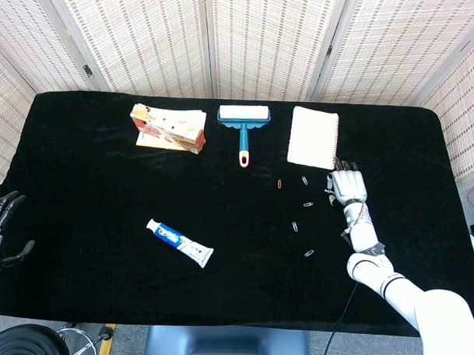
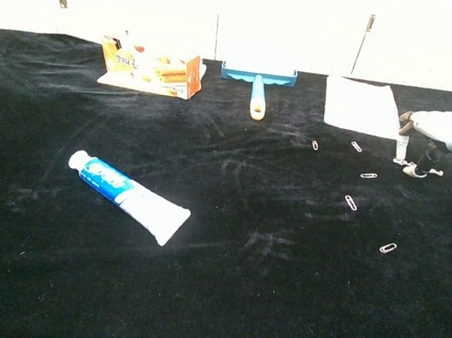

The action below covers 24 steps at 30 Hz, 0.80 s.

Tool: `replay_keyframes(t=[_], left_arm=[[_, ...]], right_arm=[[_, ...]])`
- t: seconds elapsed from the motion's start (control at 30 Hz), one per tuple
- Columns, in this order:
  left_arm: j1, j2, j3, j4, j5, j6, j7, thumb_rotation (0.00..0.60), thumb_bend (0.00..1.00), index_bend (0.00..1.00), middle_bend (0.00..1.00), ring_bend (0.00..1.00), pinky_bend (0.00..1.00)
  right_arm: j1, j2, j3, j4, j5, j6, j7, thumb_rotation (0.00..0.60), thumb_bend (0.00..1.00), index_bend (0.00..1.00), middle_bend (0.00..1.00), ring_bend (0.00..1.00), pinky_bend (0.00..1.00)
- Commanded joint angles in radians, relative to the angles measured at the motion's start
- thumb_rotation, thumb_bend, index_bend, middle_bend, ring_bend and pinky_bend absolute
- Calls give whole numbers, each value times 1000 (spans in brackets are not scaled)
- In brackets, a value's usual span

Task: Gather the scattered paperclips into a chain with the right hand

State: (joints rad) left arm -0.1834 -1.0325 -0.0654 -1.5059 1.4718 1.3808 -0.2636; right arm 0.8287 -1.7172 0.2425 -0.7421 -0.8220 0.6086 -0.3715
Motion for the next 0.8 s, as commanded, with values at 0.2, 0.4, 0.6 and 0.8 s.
replay_keyframes(t=[0.2,0.4,0.6,0.8], left_arm=[[3,2,1,0,2,5,-6,600,406,0,64,67,77],[5,3,1,0,3,7,-6,600,406,0,64,67,76],[4,2,0,0,-1,4,-4,600,406,0,64,67,77],[5,2,-1,0,-3,5,-6,600,406,0,64,67,77]], right_arm=[[1,-4,1,4,-4,-4,2,600,418,501,0,0,0],[4,-3,1,11,6,-16,-8,600,432,506,0,0,0],[8,-10,0,21,13,-20,-20,600,491,548,0,0,0],[7,-15,-1,24,10,-13,-22,600,562,667,0,0,0]])
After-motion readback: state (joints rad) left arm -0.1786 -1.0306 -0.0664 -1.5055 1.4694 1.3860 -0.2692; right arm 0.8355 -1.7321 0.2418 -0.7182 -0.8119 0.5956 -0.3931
